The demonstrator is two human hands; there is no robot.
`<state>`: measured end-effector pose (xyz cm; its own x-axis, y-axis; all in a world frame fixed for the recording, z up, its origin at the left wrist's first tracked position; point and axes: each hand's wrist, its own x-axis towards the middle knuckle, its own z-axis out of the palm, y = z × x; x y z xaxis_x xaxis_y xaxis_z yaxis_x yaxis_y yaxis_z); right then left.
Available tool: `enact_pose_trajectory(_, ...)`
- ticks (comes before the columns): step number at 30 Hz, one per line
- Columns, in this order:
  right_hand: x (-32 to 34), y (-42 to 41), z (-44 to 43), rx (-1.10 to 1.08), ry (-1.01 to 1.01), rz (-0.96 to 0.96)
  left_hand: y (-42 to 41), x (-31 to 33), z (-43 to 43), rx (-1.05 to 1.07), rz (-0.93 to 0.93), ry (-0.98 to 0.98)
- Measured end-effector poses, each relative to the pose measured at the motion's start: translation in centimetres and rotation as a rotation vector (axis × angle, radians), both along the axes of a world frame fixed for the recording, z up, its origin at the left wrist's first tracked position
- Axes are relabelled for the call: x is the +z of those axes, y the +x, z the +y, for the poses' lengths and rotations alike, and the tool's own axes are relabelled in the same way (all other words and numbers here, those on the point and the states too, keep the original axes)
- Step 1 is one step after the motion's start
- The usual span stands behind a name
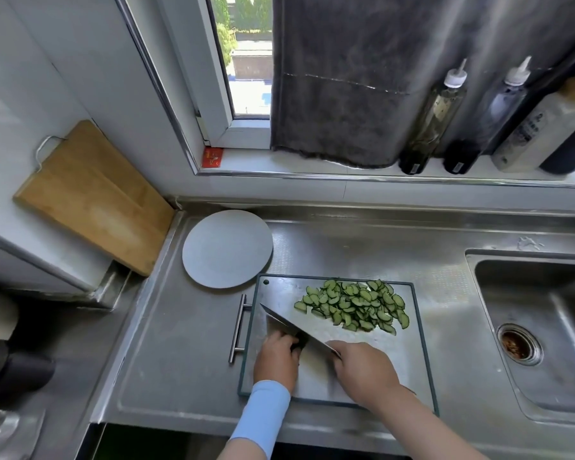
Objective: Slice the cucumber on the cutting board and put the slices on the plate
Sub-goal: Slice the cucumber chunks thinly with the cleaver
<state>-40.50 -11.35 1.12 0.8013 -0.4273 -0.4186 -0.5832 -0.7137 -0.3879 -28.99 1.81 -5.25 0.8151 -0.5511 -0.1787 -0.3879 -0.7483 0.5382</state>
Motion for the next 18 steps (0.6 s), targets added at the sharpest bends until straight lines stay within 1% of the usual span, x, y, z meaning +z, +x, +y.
enact_pose_trajectory(4, 0.1, -0.2, -0.4, -0.015, 0.008, 0.003, -0.3, 0.5, -1.0, 0.009, 0.029, 0.007)
enact_pose_trajectory(11, 0.3, 0.0, -1.1, 0.008, 0.066, -0.009, -0.9, 0.5, -0.9, 0.015, -0.064, -0.102)
enact_pose_trajectory(18, 0.0, -0.3, -0.9, 0.038, 0.073, 0.004, -1.1, 0.6, -1.2, -0.023, -0.049, -0.039)
